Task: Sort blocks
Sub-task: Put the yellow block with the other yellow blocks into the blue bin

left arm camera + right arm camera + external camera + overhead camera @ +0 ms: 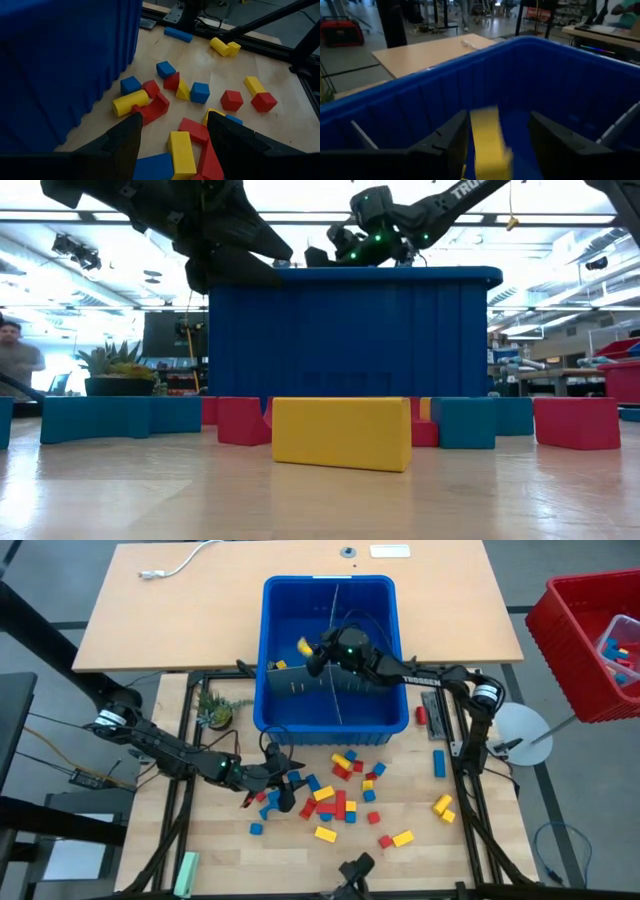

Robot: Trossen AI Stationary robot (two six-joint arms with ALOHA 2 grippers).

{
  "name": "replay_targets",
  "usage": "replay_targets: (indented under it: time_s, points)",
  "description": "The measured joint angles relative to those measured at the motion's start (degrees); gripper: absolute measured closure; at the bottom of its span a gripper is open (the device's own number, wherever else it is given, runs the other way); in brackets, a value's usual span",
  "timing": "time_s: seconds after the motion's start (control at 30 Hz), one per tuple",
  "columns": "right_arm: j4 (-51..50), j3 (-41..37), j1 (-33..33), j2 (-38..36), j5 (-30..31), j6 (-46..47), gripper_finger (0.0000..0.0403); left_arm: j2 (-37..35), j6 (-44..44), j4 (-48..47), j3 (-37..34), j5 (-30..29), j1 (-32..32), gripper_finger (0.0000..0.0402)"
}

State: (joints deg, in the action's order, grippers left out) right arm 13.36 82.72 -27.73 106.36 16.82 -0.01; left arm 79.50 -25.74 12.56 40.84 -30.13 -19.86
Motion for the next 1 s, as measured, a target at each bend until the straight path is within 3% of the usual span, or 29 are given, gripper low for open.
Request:
replay_targets:
  time_s: [0.27, 0.5, 0.6, 0.77, 1.0]
  points:
    - [-11.09, 0.02, 2.78, -9.98, -1.29, -5.62, 0.0148, 0.00, -0.02, -0.58, 0.00, 0.02, 0.00, 0.0168]
    - [-30.60, 0.17, 11.88, -28.13, -23.02, -3.83, 0.0149, 0.00, -0.04, -0.44, 0.00, 0.07, 0.00, 0.0168]
    - [-40.58, 0.17, 16.26, -33.71, -27.27, -0.63, 0.0156, 0.00, -0.04, -0.44, 0.00, 0.07, 0.00, 0.0168]
    - [-55.56, 0.14, 25.19, -37.38, -29.01, 8.00, 0.0167, 0.00, -0.04, -0.42, 0.00, 0.16, 0.00, 0.0168]
    - [-67.87, -1.63, 37.68, -34.45, -26.10, 14.33, 0.0182, 0.00, 0.00, -0.42, 0.00, 0.18, 0.00, 0.0168]
